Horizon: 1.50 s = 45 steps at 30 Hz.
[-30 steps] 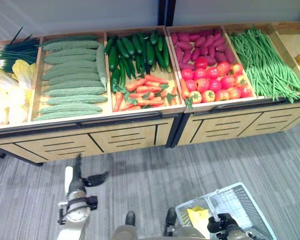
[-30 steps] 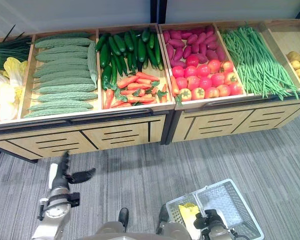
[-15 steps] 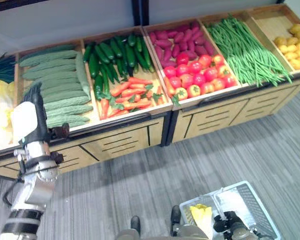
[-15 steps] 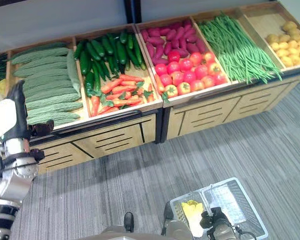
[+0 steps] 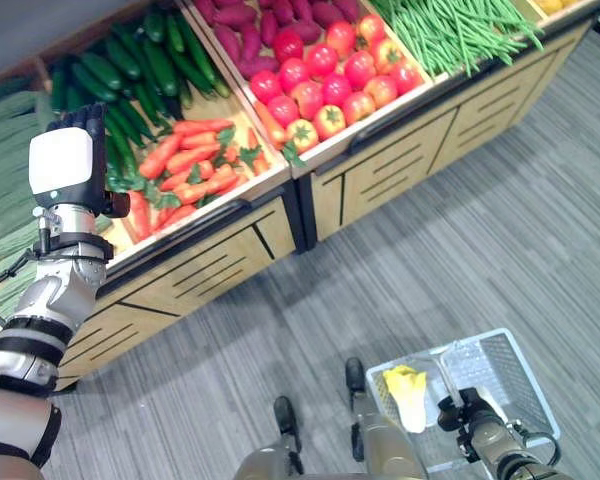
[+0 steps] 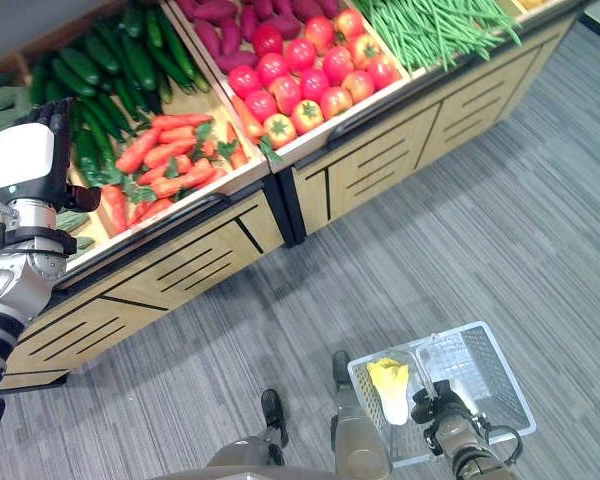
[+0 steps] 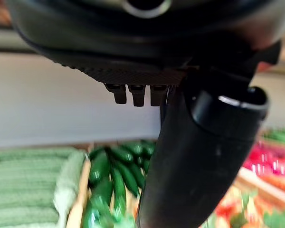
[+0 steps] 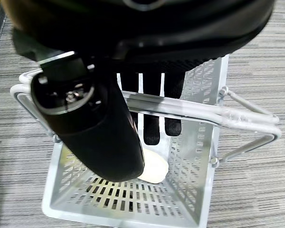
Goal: Get the vegetables into the basket
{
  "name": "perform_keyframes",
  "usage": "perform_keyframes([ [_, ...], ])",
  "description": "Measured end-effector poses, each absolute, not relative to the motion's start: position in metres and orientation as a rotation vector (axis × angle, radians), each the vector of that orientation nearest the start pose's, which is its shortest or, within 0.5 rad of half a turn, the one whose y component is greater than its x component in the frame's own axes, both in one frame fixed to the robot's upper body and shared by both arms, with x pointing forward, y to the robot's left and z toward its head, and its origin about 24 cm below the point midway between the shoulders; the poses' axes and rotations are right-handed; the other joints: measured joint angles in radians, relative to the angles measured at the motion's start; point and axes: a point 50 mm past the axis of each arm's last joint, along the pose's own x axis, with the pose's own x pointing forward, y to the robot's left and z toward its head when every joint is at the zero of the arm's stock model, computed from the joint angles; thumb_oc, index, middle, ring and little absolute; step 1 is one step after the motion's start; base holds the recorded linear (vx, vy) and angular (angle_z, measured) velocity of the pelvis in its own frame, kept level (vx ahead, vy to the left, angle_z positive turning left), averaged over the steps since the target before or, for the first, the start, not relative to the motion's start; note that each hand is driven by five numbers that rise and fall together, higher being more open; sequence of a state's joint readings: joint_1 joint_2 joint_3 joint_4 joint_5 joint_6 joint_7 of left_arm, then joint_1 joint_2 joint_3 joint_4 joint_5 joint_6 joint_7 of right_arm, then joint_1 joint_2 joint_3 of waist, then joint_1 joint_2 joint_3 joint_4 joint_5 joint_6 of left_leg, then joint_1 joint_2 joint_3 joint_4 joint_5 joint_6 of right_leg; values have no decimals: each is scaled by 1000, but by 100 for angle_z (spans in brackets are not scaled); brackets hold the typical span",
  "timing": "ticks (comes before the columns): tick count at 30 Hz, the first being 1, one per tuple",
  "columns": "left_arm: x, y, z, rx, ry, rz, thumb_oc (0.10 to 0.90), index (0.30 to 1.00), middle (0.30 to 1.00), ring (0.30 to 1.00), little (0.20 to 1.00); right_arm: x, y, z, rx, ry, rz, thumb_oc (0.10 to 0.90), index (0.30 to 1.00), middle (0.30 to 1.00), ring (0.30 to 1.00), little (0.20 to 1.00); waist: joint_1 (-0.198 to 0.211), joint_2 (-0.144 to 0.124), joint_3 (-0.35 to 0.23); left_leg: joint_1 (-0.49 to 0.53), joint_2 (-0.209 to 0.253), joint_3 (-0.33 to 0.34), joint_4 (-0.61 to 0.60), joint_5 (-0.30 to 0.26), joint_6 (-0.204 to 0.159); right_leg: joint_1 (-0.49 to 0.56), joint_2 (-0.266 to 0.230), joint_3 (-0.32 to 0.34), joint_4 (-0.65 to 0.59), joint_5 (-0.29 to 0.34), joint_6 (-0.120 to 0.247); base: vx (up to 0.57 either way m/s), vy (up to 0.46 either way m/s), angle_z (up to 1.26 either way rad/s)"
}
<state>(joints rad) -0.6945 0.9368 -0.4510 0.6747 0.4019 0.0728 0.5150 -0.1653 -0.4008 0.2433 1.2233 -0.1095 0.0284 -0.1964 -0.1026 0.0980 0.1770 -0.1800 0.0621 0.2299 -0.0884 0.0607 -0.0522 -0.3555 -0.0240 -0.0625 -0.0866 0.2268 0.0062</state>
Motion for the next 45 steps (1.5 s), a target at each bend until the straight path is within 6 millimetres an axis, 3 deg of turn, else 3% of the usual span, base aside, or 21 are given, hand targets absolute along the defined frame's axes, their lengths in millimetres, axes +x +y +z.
perform_keyframes([
  [3,352,326,199,1509,-177,578,900,1000,1000,1000,1000,172,-290,-115,-726,1003,-164,400,300,300,300,300,-1,-8,49,-47,-2,8,0,8,-3,-53,-1,12,0,14,-1,63,-33,-9],
  [7,363,328,210,1616,-117,556,900,1000,1000,1000,1000,187,-284,-108,-767,921,-120,400,300,300,300,300,-24,-27,106,-88,4,13,0,10,-6,-94,5,11,1,17,-3,53,-39,-3],
  [10,367,331,232,1636,-130,621,900,1000,1000,1000,1000,200,-278,-102,-780,860,-112,400,300,300,300,300,-36,-43,143,-110,7,6,0,11,-8,-112,6,3,1,18,-5,56,-45,5],
  [11,368,334,242,1623,-123,649,900,1000,1000,1000,1000,202,-277,-101,-781,844,-117,400,300,300,300,300,-38,-44,144,-114,7,4,0,11,-8,-115,5,0,1,18,-5,83,-62,7],
  [13,368,338,242,1620,-90,660,900,1000,1000,1000,1000,202,-276,-100,-779,830,-120,400,300,300,300,300,-46,-44,144,-123,6,-1,0,11,-8,-121,3,-4,1,16,-6,84,-55,8],
  [18,377,326,261,1654,-116,640,900,1000,1000,1000,1000,202,-275,-101,-781,820,-133,400,300,300,300,300,-48,-44,144,-164,4,-30,-5,25,-10,-149,-2,-24,1,15,-6,63,-42,16],
  [19,377,326,263,1645,-116,646,522,470,470,470,470,202,-276,-101,-776,821,-137,400,300,300,300,300,-49,-44,143,-169,5,-30,-5,27,-11,-153,-2,-25,1,16,-7,47,-28,1],
  [20,376,327,264,1638,-113,652,400,300,300,300,300,202,-275,-101,-762,823,-144,400,300,300,300,300,-51,-44,143,-173,6,-31,-5,28,-11,-156,-1,-26,1,17,-9,47,-19,1],
  [26,376,328,263,1638,-93,653,400,300,300,300,300,198,-276,-103,-750,844,-152,400,300,300,300,300,-52,-46,133,-191,7,-37,-5,35,-12,-171,-1,-33,1,23,-13,18,-12,3],
  [35,376,333,261,1629,-46,650,400,300,300,300,300,194,-267,-110,-751,863,-118,400,300,300,300,300,-62,-61,71,-225,1,-60,0,42,-10,-193,-11,-55,1,25,-16,-2,-3,7],
  [45,380,324,258,1590,-76,646,400,300,300,300,300,190,-264,-114,-714,885,-133,400,300,300,300,300,-63,-66,46,-245,-6,-80,0,50,-5,-205,-22,-70,2,26,-17,-8,3,4],
])
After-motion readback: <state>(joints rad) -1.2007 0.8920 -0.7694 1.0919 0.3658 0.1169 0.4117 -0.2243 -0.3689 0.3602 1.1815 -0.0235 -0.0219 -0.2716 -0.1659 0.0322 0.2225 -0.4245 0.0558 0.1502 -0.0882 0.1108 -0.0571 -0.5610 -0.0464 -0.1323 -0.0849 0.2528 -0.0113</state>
